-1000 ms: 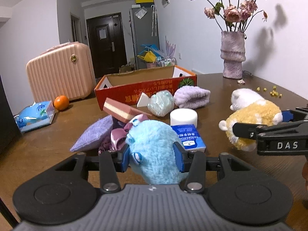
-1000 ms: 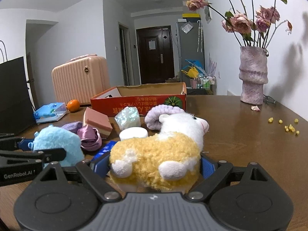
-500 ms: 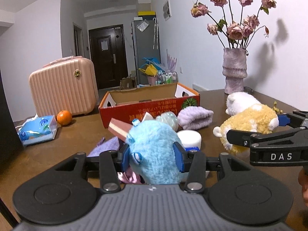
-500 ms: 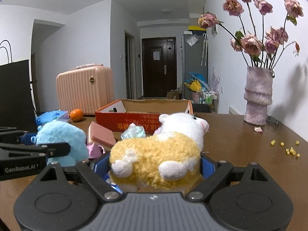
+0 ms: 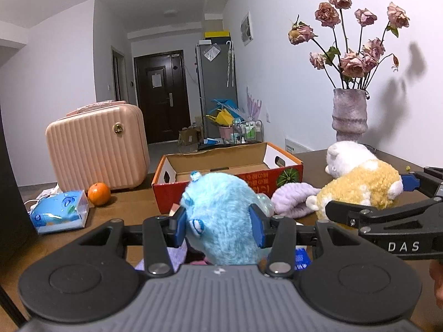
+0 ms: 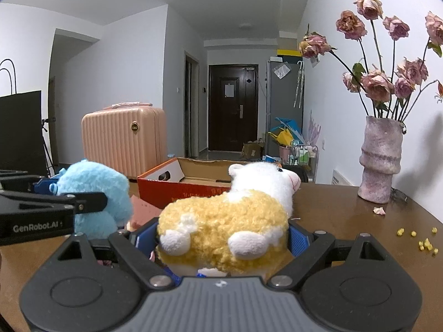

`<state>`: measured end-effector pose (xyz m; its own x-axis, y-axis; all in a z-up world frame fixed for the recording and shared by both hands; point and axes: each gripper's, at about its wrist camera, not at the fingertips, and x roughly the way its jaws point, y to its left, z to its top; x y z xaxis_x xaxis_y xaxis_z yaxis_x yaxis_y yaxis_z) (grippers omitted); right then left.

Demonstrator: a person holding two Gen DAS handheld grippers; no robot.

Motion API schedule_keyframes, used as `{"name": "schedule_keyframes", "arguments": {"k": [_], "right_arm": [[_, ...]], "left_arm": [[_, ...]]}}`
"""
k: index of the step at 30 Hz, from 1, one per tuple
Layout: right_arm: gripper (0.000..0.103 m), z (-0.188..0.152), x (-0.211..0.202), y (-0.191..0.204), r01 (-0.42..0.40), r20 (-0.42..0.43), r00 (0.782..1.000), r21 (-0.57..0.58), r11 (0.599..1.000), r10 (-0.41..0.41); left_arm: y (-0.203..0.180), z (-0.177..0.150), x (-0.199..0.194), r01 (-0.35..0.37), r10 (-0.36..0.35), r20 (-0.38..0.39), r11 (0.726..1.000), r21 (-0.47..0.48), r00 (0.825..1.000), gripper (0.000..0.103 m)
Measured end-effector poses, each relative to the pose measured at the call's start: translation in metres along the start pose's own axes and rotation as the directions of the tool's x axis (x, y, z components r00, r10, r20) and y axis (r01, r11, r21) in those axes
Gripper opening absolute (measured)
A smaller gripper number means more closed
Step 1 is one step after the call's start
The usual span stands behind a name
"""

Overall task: Organize soft objects
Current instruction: 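Lift and carry both plushes toward the open cardboard box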

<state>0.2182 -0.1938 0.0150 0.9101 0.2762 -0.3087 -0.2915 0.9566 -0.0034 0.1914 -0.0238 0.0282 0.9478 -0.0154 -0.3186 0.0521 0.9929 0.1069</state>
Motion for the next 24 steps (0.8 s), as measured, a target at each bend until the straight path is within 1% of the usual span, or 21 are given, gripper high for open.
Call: {"name": "schedule_keyframes", "arguments": {"k": [10,18,24], "right_arm": [[0.091,0.011,0.027,0.001,0.015,0.009,1.0,-0.013,1.0,-0.015],[0.091,0.019,0.051,-0.001,0.025,0.016,1.0,-0.016,1.0,-0.025],[0.091,0.025,0.07,-0.002,0.029,0.021,0.999,-0.019,0.999,-0.029]], "left_arm": [[0.006,0.014,0.029,-0.002,0.002,0.009,1.0,-0.005,1.0,0.046],[0.013,0.021,0.055,-0.004,0.004,0.007,1.0,-0.031,1.0,0.046],[0.018,0.028,0.07,-0.011,0.012,0.028,0.999,-0.03,1.0,0.046]]}}
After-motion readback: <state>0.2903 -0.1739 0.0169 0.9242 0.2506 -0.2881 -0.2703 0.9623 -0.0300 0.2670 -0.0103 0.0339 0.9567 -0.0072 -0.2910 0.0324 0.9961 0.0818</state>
